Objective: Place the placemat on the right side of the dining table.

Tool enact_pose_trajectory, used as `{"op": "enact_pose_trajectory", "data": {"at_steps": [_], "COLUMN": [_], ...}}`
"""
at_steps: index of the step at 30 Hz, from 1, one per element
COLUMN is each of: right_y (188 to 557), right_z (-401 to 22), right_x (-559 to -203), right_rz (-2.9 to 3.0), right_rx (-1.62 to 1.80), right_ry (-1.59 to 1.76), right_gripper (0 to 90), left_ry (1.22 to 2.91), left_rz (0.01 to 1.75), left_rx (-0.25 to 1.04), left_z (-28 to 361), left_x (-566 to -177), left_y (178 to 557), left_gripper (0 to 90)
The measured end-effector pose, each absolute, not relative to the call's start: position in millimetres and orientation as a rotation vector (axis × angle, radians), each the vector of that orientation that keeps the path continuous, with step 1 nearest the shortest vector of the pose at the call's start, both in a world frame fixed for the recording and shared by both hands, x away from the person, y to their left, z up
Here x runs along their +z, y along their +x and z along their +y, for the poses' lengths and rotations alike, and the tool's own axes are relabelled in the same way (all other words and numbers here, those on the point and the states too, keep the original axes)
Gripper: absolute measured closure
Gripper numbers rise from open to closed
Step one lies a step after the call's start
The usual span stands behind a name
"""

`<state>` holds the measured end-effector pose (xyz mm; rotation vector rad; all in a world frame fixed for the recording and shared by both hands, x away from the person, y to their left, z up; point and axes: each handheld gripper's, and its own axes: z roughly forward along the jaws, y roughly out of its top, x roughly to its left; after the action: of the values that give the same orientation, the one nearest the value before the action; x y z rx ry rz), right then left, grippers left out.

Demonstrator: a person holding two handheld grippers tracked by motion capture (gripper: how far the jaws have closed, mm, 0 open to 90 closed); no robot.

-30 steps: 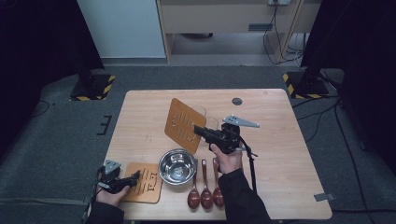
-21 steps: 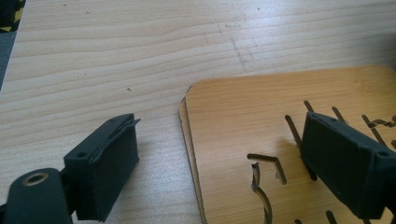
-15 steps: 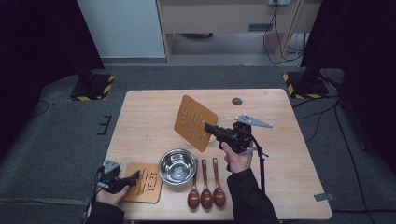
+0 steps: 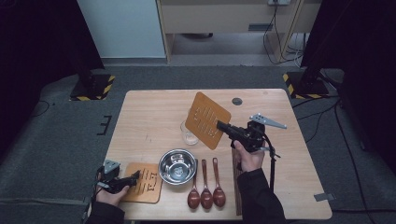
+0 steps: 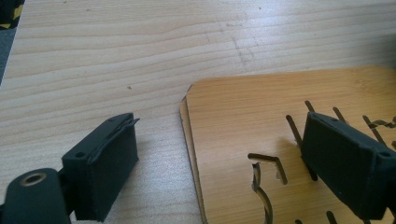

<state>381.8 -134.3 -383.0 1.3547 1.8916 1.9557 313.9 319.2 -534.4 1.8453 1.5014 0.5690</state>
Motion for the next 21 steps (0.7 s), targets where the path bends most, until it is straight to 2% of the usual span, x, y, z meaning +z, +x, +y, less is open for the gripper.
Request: {"op": "enact_pose_trajectory", "data": {"at_steps": [21], "right_y": [381], "right_z": [-173], "right_x": [-389], "right_rz": [1.824], "right_rx": [1.923], "right_ry": [1.416], "right_gripper": [87.2], "left_ry": [1.845], "left_rz": [1.502], "left_rx": [0.569], "left_z": [319], "left_x": [-534], "left_y": [314], "left_gripper": [9.6]}}
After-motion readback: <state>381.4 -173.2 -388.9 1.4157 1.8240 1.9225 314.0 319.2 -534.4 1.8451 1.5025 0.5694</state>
